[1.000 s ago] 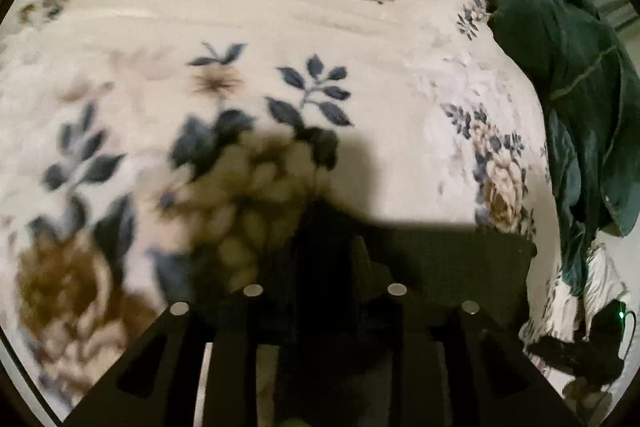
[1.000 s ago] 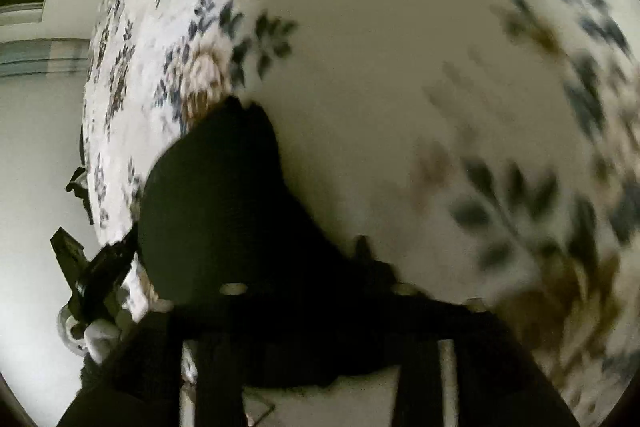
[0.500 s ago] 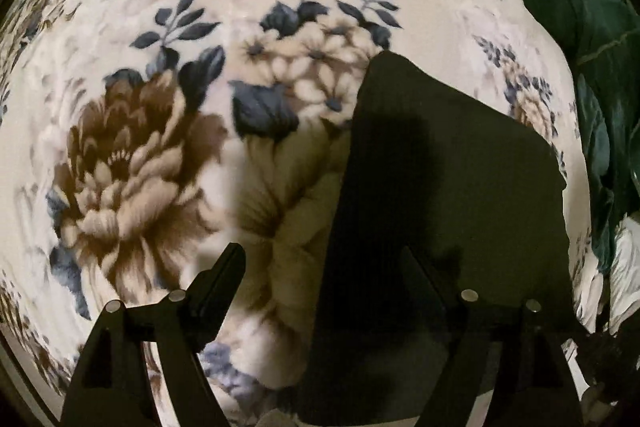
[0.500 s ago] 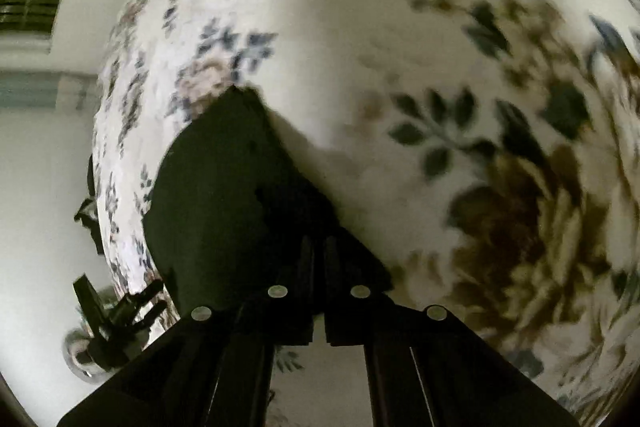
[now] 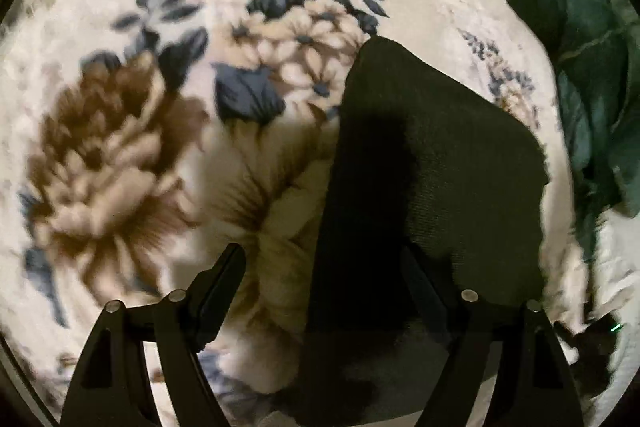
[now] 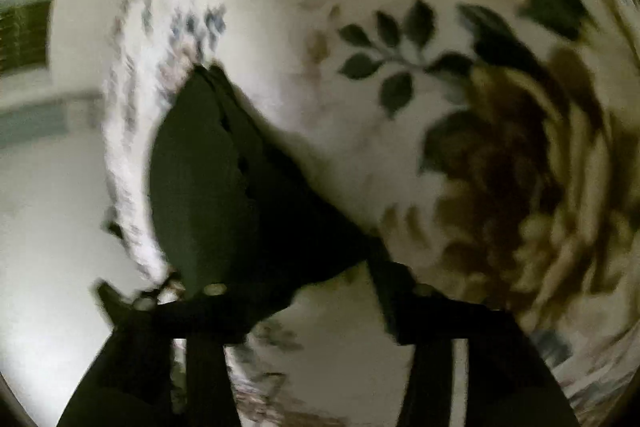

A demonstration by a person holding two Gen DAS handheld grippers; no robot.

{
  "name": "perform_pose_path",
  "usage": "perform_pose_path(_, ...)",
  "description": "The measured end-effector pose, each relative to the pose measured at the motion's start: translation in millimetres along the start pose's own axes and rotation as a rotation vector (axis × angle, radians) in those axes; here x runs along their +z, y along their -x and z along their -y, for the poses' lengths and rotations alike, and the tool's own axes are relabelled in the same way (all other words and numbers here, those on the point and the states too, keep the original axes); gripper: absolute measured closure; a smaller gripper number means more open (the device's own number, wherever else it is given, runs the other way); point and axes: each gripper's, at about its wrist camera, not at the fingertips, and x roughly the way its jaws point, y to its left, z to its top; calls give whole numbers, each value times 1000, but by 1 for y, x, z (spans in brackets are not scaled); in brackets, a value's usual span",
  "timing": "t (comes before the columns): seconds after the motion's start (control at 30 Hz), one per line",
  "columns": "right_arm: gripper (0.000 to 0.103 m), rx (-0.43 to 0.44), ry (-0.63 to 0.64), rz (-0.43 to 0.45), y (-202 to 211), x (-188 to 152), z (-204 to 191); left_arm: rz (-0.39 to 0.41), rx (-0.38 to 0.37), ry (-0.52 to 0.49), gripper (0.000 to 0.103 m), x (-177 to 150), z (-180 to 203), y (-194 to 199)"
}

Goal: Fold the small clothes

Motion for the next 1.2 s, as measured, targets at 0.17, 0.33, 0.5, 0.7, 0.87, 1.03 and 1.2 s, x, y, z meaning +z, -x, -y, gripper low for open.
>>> perform_pose_path(0.17, 35, 223, -61, -129, -74, -21, 4, -16, -148, 45, 24, 1, -7, -15)
perform_pose_path(0.33, 35, 387, -75, -139, -146, -28, -19, -42, -209, 38, 23, 11, -3, -33)
perform_pose_path(0.5, 32, 433, -96, -26, -165, -29, -38, -51, -285, 49, 23, 23, -3, -43)
perform_pose_path(0.7, 74, 389, -111, 78, -160, -39, -53, -9, -381, -12, 78, 33, 7, -26)
perform_pose_path(0.87, 77, 372, -70, 142, -134, -48, -98, 4, -408, -65, 81, 49, 23, 7)
perform_pose_path(1.03, 77, 408, -33, 216, -108, -40, -165, 41, -449, -134, 81, 100, 57, 46)
perform_pose_path(1.2, 77, 461, 0, 296, -103, -4, -236, 85, -467, -243, 81, 176, 103, 73)
